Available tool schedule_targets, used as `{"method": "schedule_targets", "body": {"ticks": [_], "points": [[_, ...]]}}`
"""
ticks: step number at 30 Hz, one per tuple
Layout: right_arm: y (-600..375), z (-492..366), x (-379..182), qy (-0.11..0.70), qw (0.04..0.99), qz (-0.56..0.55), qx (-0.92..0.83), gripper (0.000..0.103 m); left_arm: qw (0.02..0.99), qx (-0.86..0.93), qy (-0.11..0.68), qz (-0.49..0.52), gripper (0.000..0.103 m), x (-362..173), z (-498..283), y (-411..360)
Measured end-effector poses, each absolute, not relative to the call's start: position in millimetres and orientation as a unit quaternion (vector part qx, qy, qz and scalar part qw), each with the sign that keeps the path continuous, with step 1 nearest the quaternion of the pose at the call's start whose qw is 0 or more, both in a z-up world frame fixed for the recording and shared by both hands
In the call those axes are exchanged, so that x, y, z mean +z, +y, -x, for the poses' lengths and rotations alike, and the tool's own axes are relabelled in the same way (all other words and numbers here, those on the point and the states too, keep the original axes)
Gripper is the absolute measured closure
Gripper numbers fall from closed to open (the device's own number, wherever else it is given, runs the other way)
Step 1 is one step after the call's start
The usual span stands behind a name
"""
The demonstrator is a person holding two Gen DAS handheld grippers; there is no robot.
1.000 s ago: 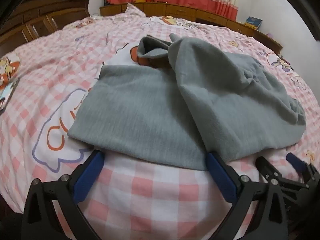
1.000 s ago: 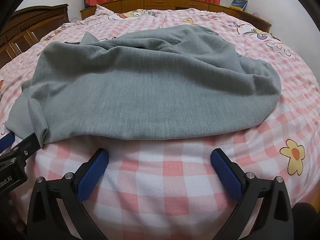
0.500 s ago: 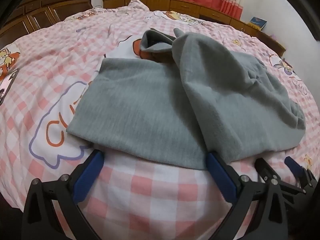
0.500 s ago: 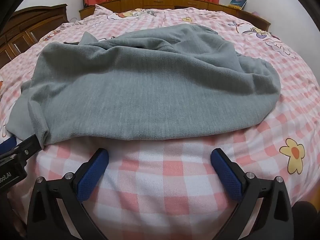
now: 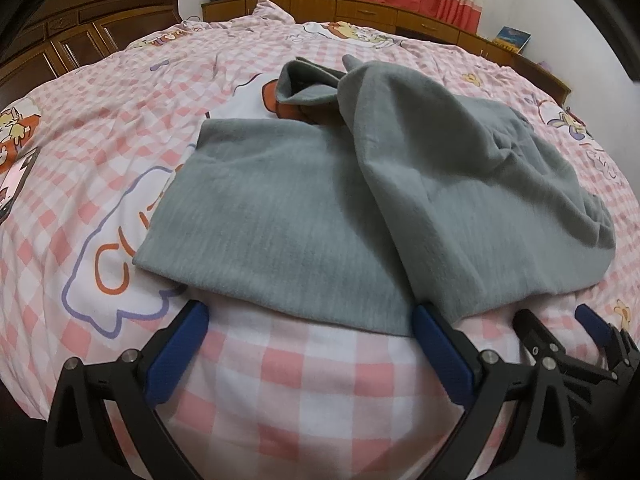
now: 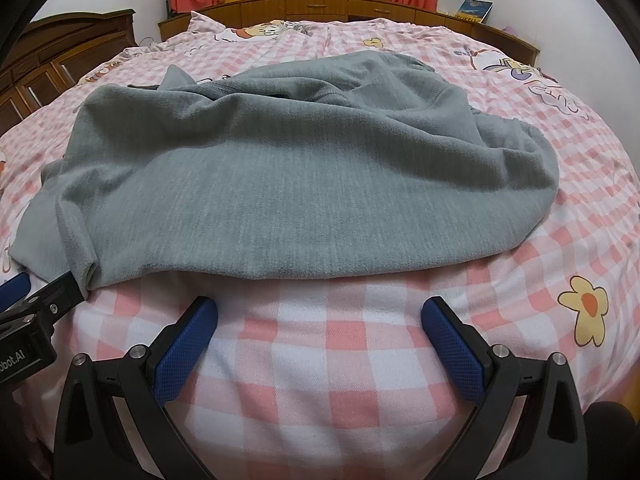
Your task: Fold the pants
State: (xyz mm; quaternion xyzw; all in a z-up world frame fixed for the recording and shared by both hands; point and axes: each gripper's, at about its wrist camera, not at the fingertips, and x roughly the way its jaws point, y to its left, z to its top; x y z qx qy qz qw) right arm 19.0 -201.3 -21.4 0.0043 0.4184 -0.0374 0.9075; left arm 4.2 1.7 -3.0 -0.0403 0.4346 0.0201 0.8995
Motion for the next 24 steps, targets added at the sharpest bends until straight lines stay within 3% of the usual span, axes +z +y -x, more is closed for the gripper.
{"method": "schedule_targets", "body": {"ticks": [24], "points": [[-200.4,-16.3,-22.0,0.41,0.911,-0.002,-0.039,0.0,0.901,0.02,0.431,0.041,0.0,-3.3,-4.5,1.9]]}}
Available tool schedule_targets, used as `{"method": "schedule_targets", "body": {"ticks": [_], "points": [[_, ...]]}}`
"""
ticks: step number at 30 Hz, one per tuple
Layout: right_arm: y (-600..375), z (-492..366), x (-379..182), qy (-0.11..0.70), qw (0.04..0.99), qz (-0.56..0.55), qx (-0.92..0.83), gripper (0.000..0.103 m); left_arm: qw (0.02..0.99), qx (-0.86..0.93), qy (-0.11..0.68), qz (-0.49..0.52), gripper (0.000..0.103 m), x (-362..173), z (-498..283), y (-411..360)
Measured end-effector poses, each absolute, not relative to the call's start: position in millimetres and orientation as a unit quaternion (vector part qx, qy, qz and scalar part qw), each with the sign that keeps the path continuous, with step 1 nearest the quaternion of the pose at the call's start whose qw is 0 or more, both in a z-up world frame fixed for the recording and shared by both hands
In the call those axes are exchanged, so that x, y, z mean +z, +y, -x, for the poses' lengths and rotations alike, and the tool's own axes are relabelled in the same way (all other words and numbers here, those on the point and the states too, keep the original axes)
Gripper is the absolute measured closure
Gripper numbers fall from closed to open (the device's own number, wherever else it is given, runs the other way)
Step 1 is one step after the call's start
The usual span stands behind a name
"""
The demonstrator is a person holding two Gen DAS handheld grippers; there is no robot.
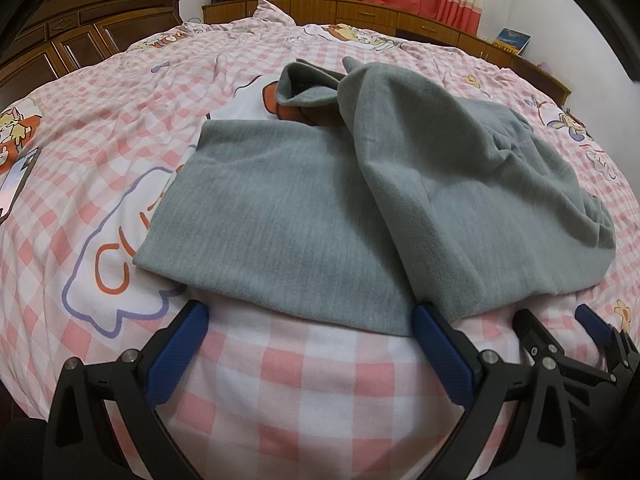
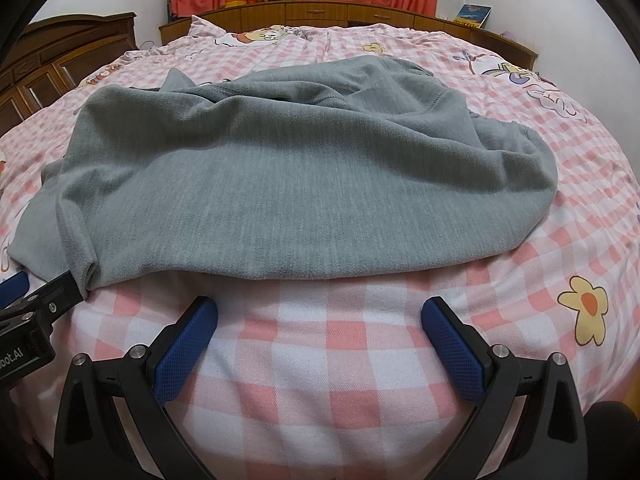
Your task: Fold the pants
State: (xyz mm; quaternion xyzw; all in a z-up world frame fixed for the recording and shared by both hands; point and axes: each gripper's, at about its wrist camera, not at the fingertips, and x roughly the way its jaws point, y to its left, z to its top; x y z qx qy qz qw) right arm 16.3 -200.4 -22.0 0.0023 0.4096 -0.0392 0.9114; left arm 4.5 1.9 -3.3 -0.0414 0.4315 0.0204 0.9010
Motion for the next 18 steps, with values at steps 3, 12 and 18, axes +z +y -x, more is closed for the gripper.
{"method": "schedule_targets", "body": {"ticks": [3,12,18], "points": [[-200.4,-16.1,-22.3,0.41,0.911,-0.002,-0.039,0.0,0.901,0.021,0.432,0.041,0.0,-3.2,-4.6,1.8],[-200.6,-18.0,-22.1,0.416,0.909,-0.003,-0.038,0.0,0.902,0.021,0.43,0.04,0.0,-2.8,-4.7,1.4],[-201.5,-21.2,-21.4,0.421,0.906,-0.003,-0.038,0.0,0.902,0.021,0.43,0.04,0.0,-3.0,-4.5,1.3]]}}
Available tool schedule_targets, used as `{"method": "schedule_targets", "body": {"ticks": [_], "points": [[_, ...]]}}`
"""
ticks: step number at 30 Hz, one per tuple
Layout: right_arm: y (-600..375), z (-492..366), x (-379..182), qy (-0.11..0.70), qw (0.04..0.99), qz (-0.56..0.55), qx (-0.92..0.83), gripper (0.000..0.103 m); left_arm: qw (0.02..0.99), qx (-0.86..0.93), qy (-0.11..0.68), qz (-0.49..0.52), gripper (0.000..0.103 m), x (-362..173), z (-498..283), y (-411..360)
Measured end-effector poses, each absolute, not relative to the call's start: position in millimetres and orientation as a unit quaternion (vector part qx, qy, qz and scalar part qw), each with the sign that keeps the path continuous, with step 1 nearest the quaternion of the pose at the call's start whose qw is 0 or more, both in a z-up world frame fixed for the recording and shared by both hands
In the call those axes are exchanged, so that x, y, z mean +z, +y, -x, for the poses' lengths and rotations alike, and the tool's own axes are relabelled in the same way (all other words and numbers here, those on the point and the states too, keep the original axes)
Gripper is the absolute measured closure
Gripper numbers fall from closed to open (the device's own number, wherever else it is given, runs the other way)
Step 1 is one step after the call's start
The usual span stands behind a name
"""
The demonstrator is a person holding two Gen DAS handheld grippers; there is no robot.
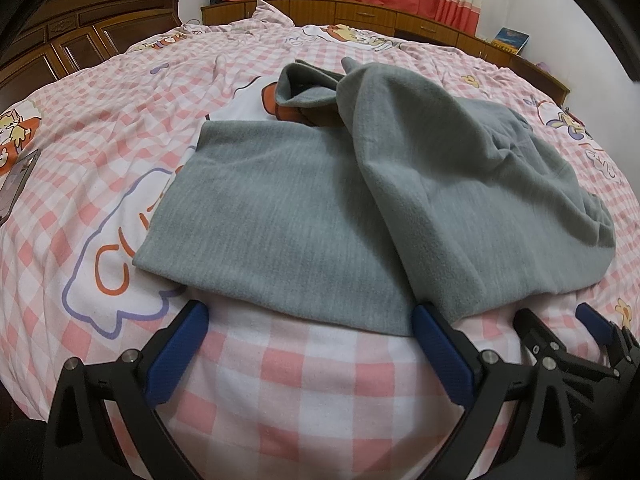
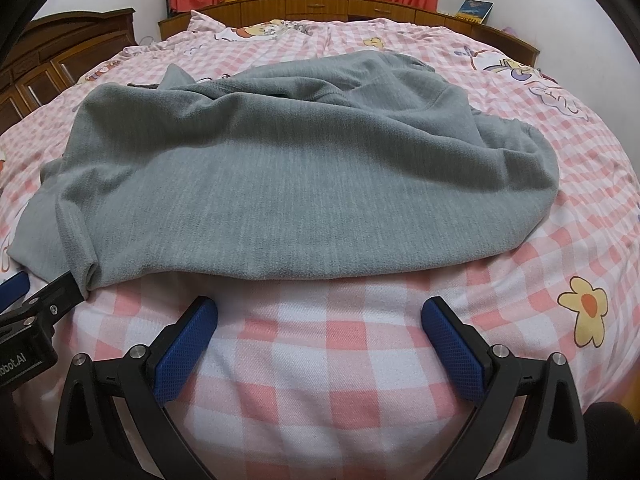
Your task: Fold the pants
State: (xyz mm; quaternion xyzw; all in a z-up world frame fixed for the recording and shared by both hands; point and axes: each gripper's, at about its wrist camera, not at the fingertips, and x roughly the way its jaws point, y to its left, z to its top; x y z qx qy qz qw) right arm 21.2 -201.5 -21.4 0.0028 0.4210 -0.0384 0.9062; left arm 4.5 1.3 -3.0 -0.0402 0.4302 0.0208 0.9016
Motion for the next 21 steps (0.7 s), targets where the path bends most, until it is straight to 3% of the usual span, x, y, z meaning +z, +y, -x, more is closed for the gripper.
{"method": "schedule_targets", "body": {"ticks": [21], "points": [[-204.0,-26.7,-20.7,0.438,0.898,-0.004,-0.031,0.0,0.9,0.02,0.435,0.034,0.0,-1.2,-5.5,2.4]]}}
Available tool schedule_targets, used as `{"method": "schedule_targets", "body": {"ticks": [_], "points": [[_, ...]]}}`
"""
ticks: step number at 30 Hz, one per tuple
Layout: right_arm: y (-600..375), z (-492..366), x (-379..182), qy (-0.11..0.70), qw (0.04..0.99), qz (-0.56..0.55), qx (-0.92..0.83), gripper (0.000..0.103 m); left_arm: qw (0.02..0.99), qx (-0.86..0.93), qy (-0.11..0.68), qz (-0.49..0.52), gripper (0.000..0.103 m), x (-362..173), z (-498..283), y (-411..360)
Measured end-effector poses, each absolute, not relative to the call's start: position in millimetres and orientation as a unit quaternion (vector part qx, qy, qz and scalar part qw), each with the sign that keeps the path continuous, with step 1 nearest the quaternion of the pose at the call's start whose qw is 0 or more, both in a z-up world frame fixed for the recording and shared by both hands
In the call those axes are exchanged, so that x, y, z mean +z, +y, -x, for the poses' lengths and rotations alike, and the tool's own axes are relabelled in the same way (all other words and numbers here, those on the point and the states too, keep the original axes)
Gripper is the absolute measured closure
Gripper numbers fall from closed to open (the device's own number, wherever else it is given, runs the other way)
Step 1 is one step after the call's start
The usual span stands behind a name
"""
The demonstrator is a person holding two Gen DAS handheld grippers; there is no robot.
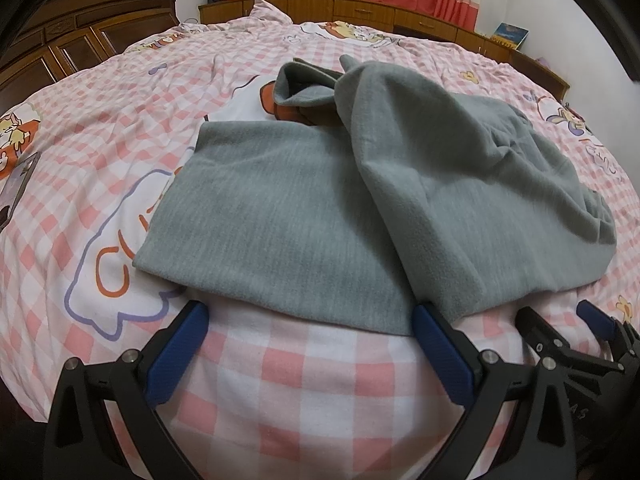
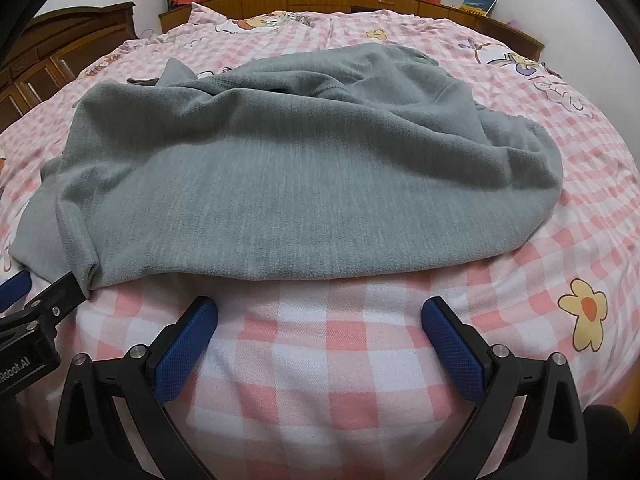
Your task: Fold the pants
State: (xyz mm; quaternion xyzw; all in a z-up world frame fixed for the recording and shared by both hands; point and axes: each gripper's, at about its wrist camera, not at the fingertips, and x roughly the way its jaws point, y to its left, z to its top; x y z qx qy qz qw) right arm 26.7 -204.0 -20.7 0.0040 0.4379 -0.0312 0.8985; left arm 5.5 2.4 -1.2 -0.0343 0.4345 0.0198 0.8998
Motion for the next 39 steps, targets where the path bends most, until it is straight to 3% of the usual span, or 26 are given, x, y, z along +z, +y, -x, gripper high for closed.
{"method": "schedule_targets", "body": {"ticks": [21,30,39], "points": [[-237,-19,18,0.459,0.888,0.001,0.036,0.001,0.898,0.008,0.439,0.042,0.0,33,-3,24],[-302,-30,67,0.433,0.901,-0.011,0.018,0.001,0.908,0.037,0.417,0.037,0.0,58,-23,41],[-383,-66,67,0.44,0.896,0.008,-0.061,0.001,0.903,0.054,0.425,0.03,0.0,60,-45,38]]}}
